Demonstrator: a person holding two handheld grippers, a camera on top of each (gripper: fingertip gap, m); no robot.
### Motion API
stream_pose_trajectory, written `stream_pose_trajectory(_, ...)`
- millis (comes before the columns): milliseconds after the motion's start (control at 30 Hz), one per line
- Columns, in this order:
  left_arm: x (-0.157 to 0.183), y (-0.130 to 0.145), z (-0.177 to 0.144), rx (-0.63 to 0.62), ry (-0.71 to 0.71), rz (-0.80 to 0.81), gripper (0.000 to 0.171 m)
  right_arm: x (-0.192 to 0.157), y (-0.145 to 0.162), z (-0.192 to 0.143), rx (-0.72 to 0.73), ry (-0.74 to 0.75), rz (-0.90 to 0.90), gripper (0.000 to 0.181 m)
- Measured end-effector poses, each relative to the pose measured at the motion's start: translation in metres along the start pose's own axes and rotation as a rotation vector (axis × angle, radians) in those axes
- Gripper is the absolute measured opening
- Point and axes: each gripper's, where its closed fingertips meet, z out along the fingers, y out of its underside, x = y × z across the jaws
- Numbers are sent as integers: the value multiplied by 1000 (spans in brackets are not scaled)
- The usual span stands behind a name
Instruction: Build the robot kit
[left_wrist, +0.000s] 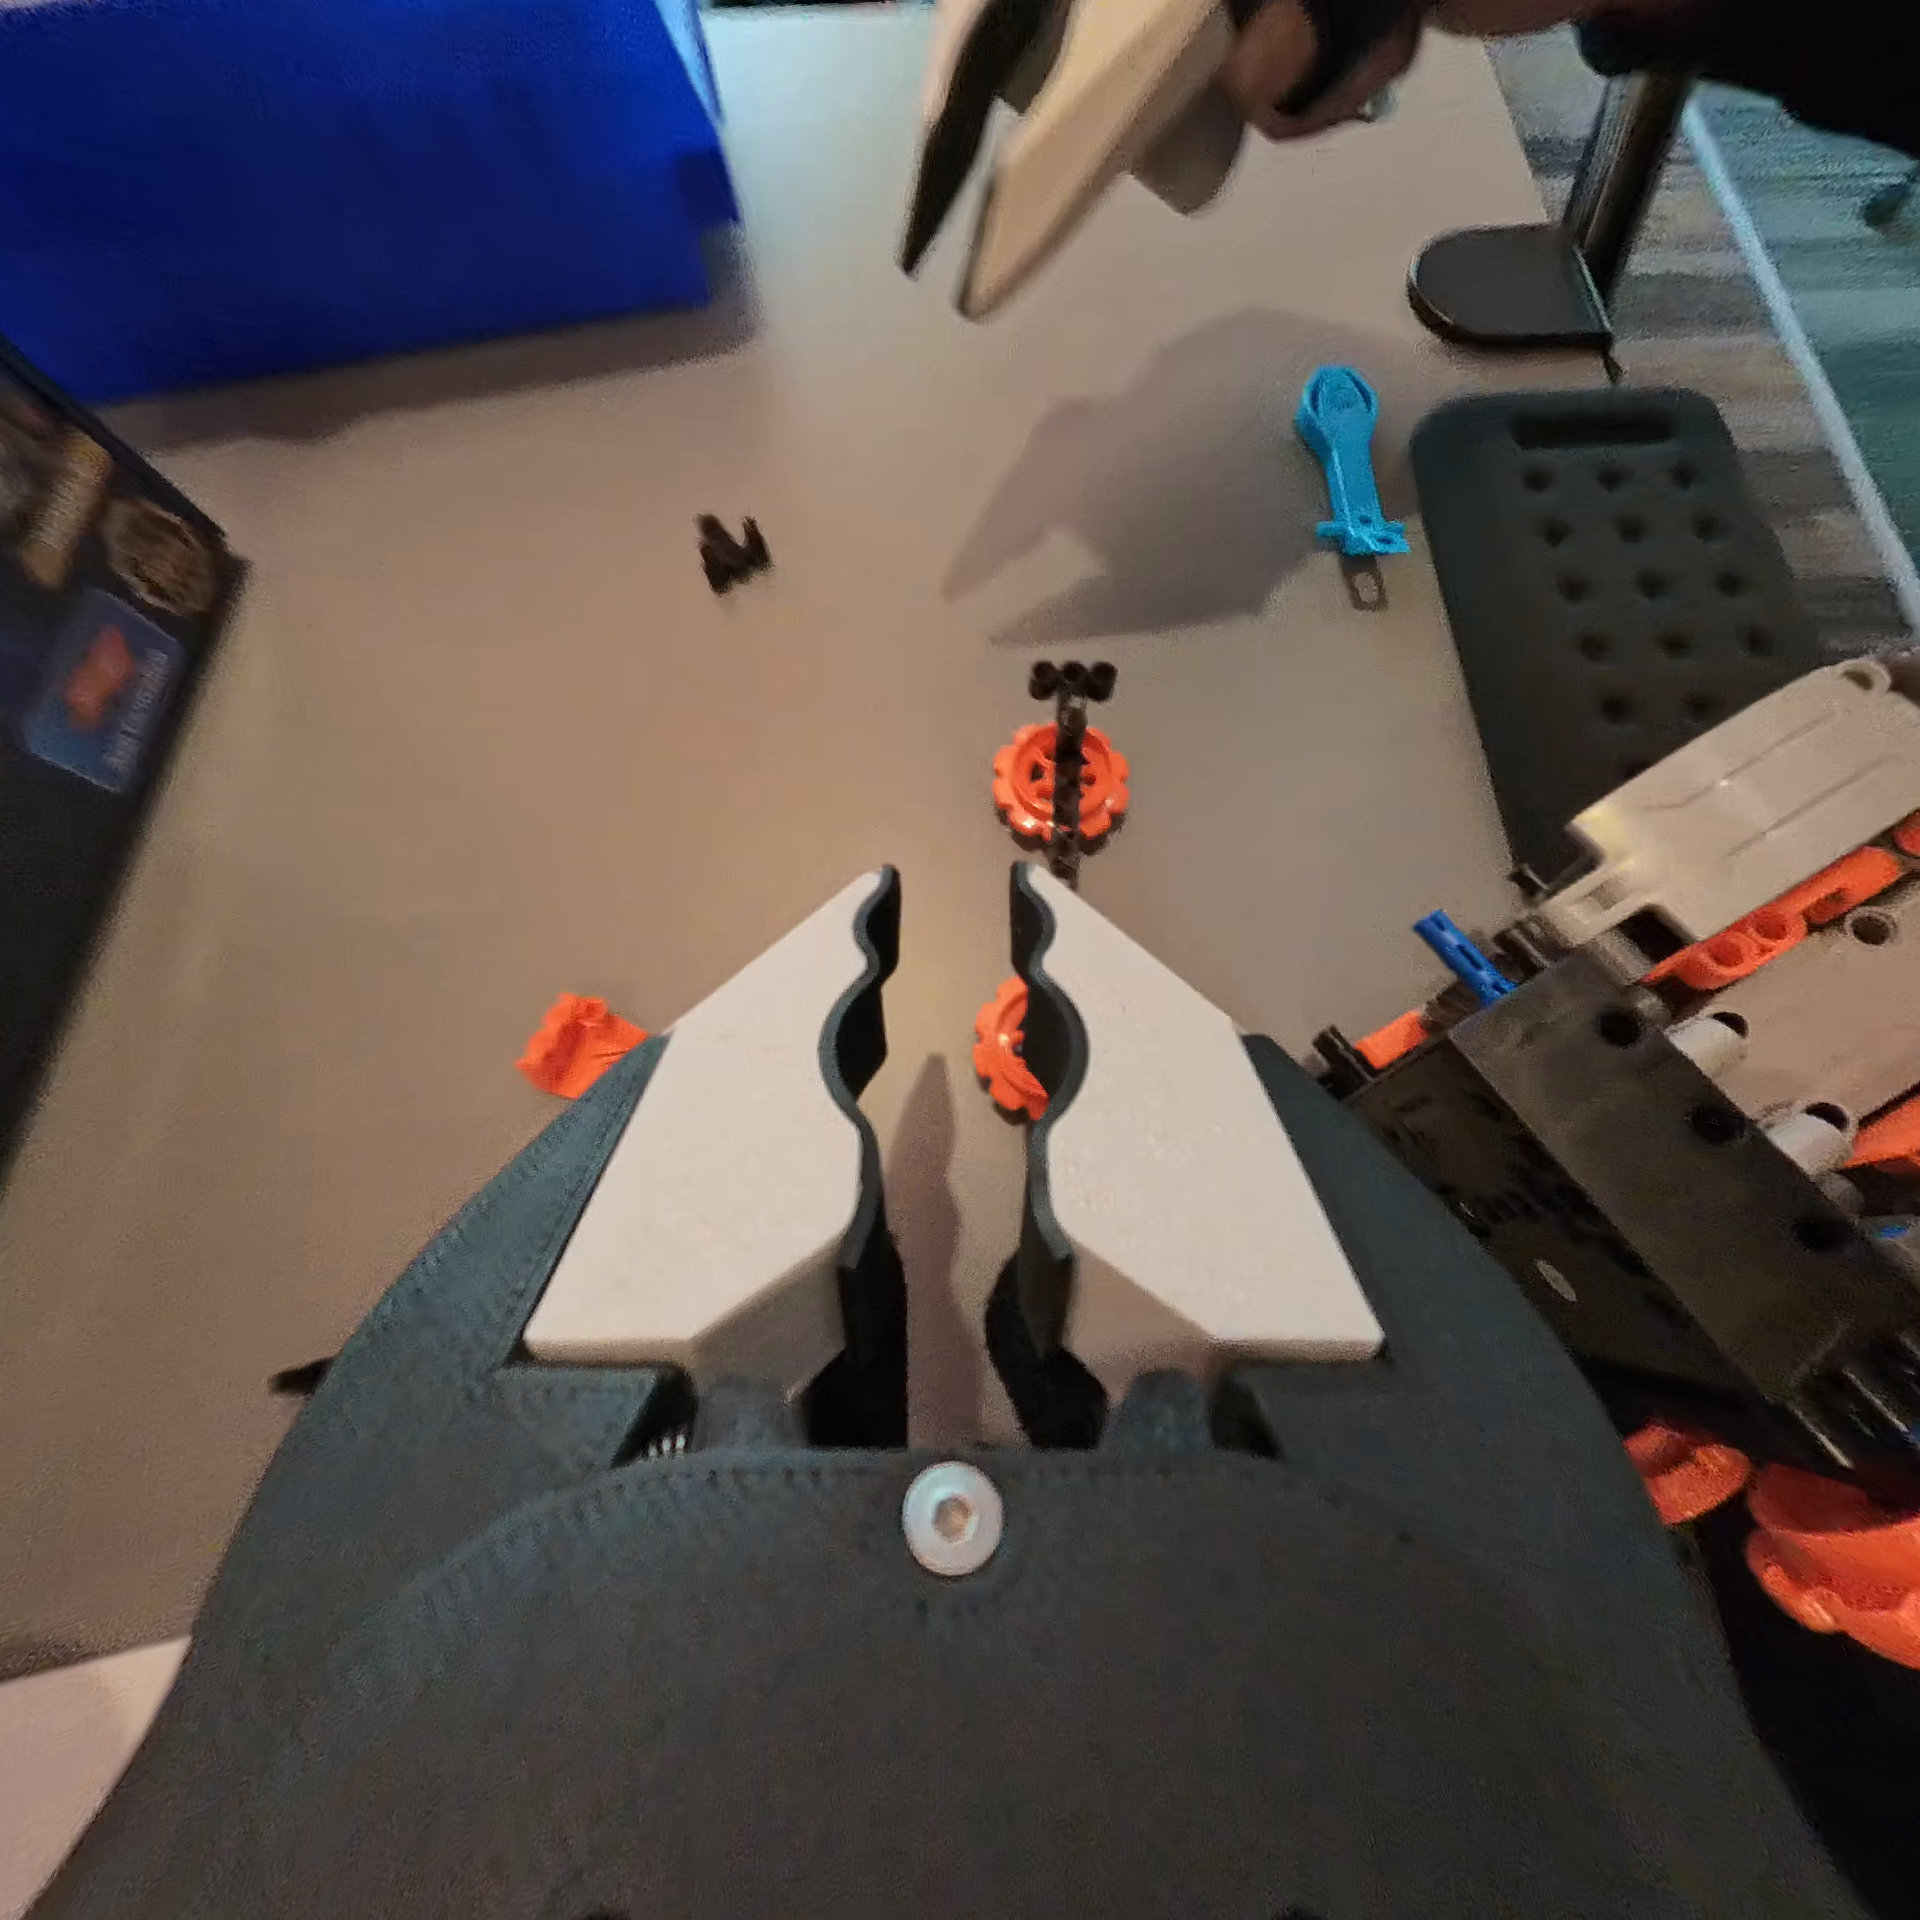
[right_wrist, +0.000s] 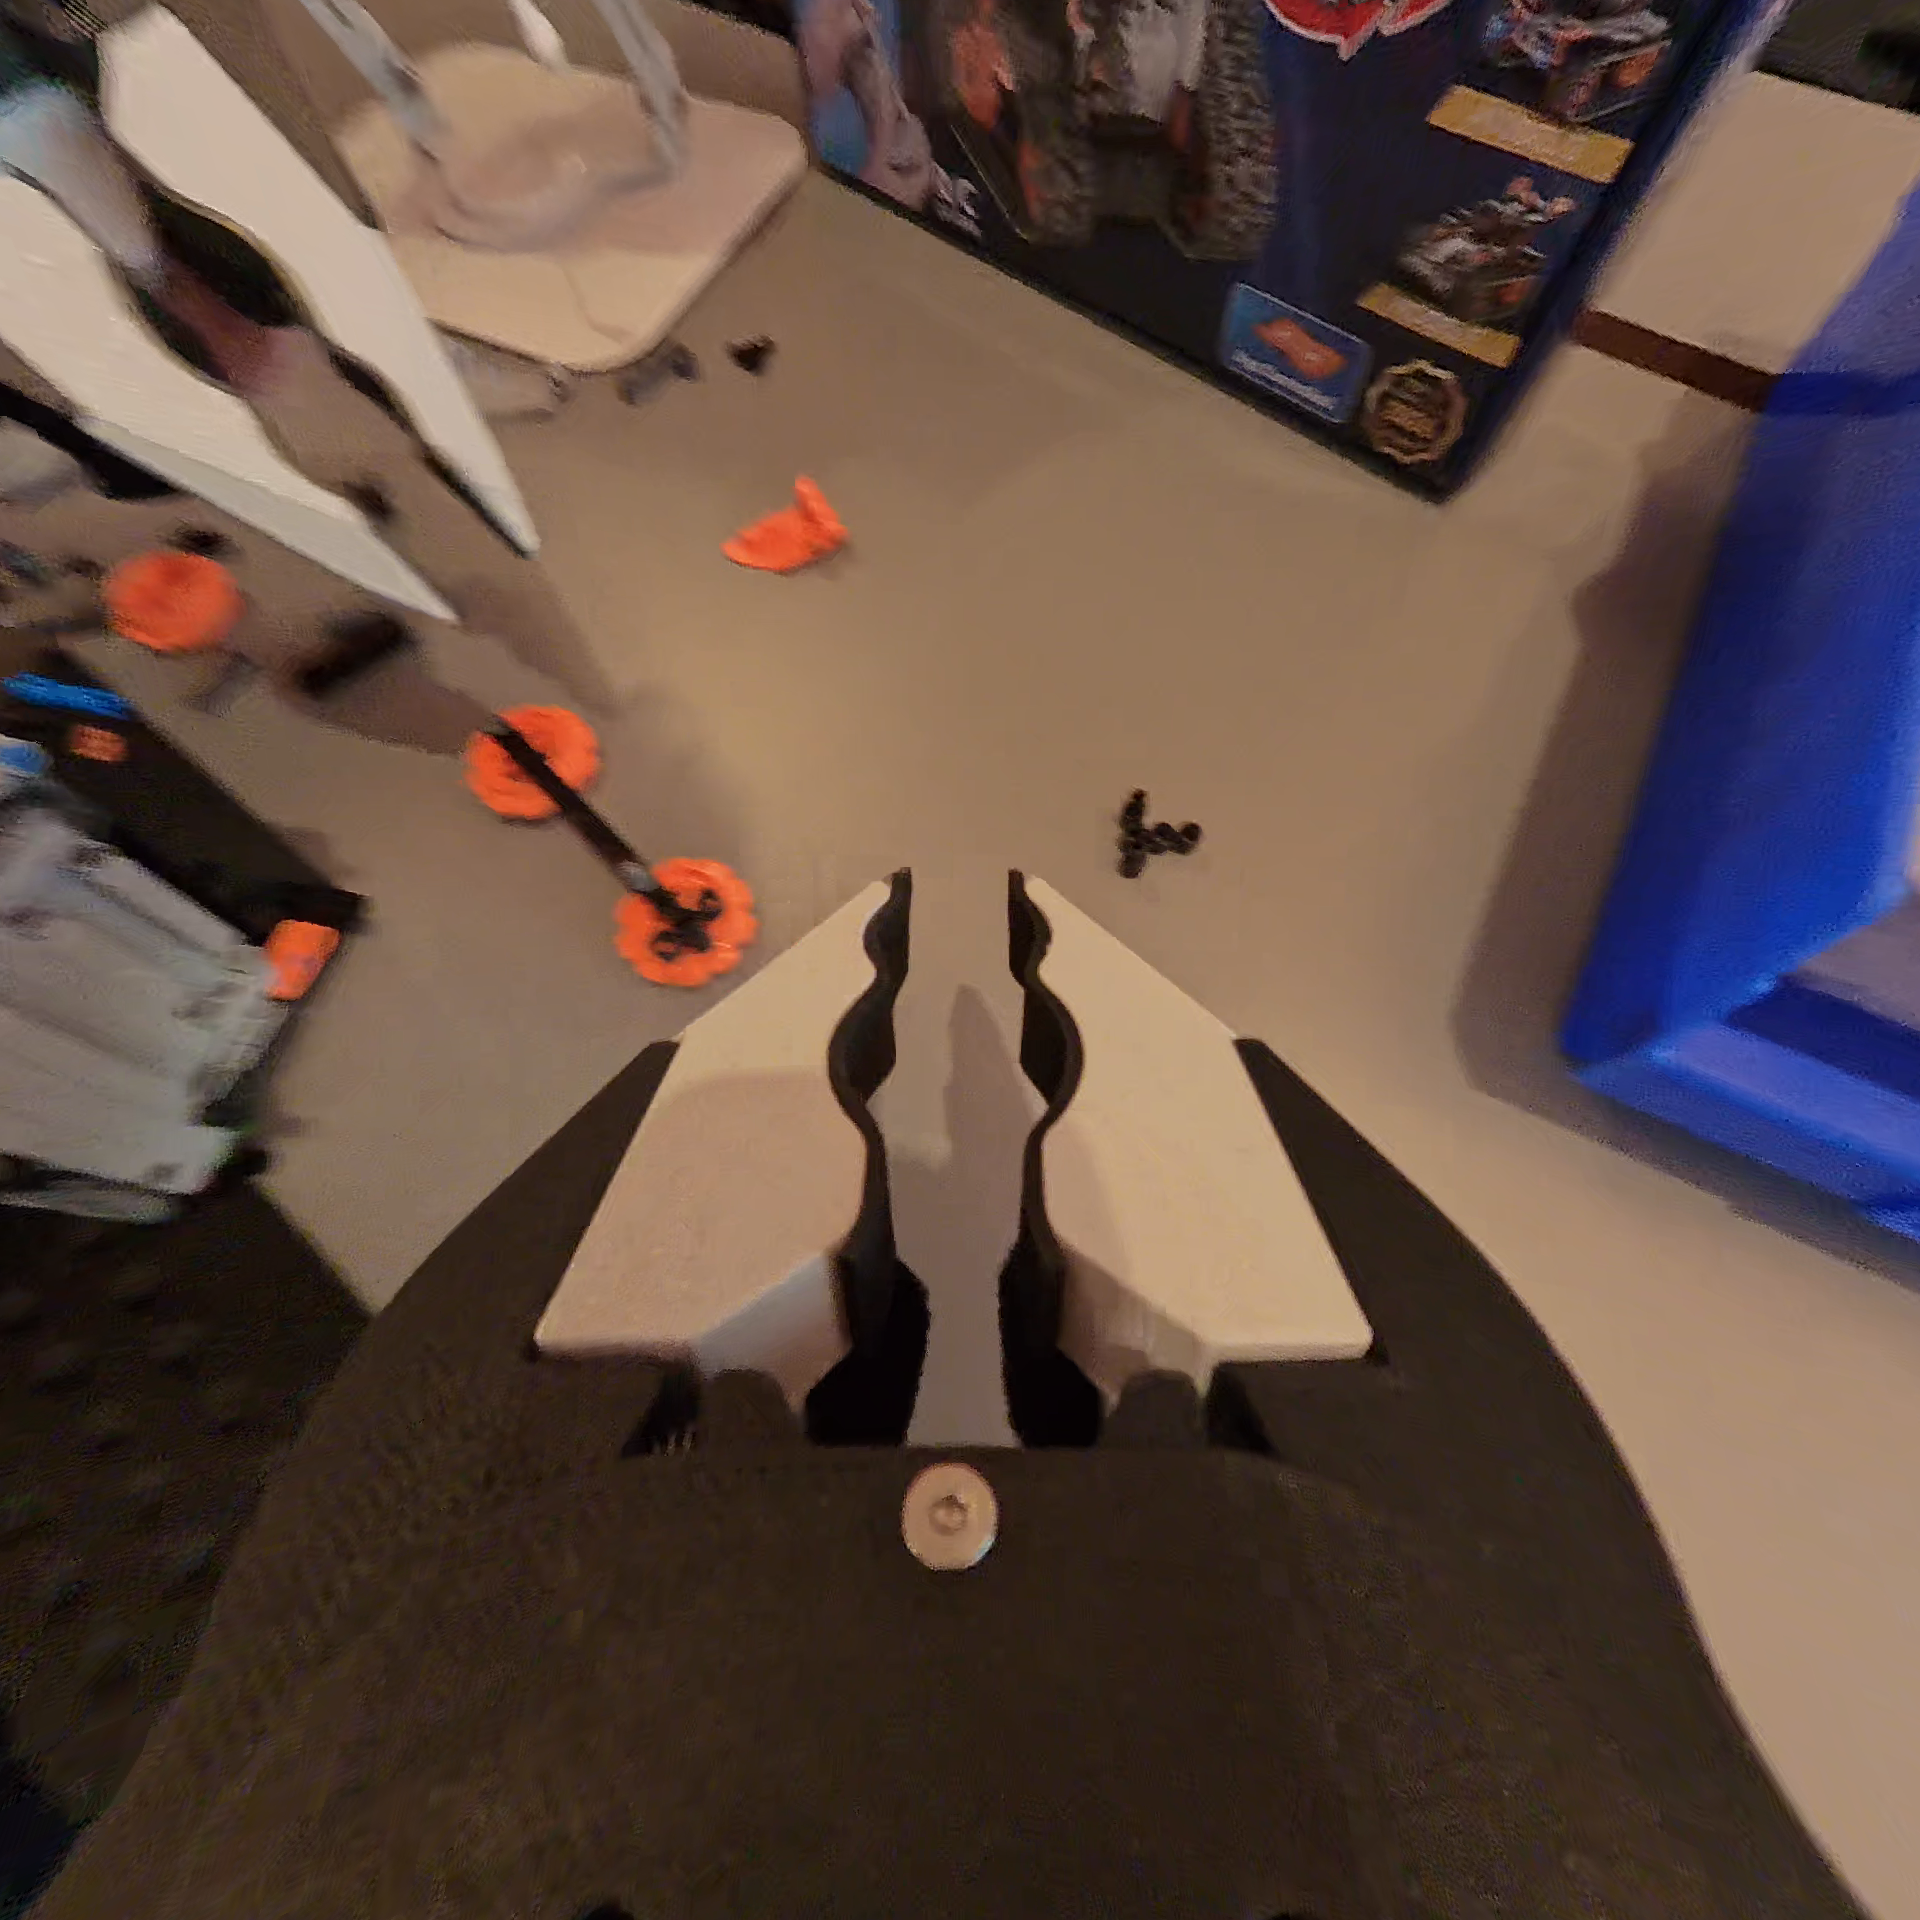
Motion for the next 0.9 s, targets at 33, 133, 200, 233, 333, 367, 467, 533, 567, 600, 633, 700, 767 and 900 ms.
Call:
stream_pose_trajectory(33, 4, 5, 5, -15, 33, -19, 20, 10, 4, 5, -26, 31, -30, 17)
stream_pose_trajectory(133, 12, 20, 17, -67, 103, -50, 28, 34, 2, 17, -69, 89, -87, 21)
stream_pose_trajectory(200, 14, 25, 20, -77, 110, -66, 33, 45, 4, 33, -102, 90, -87, 23)
stream_pose_trajectory(233, 15, 29, 22, -96, 116, -74, 34, 49, 9, 42, -129, 80, -64, 22)
stream_pose_trajectory(333, 18, 42, 25, -136, 118, -93, 35, 57, 22, 65, -186, 97, -66, 22)
stream_pose_trajectory(367, 20, 43, 26, -135, 128, -105, 35, 57, 23, 70, -185, 96, -65, 21)
stream_pose_trajectory(467, 24, 42, 26, -113, 137, -119, 36, 61, 31, 82, -225, 100, -74, 13)
stream_pose_trajectory(533, 21, 37, 24, -85, 126, -123, 36, 62, 30, 85, -216, 95, -75, 2)
stream_pose_trajectory(567, 18, 32, 23, -60, 116, -124, 35, 62, 29, 84, -216, 91, -74, 1)
stream_pose_trajectory(600, 13, 25, 22, -33, 104, -125, 34, 59, 26, 82, -202, 82, -79, 1)
stream_pose_trajectory(633, 7, 16, 20, -1, 86, -127, 33, 51, 19, 78, -175, 52, -78, 1)
stream_pose_trajectory(700, -8, -4, 16, 57, 35, -123, 30, 29, 2, 67, -102, -18, -57, 1)
stream_pose_trajectory(767, -20, -24, 11, 104, -14, -82, 30, -3, -23, 51, 15, -148, 4, 1)
stream_pose_trajectory(900, -21, -62, -1, 208, -63, 23, 30, -58, -75, 12, 303, -446, 242, 1)
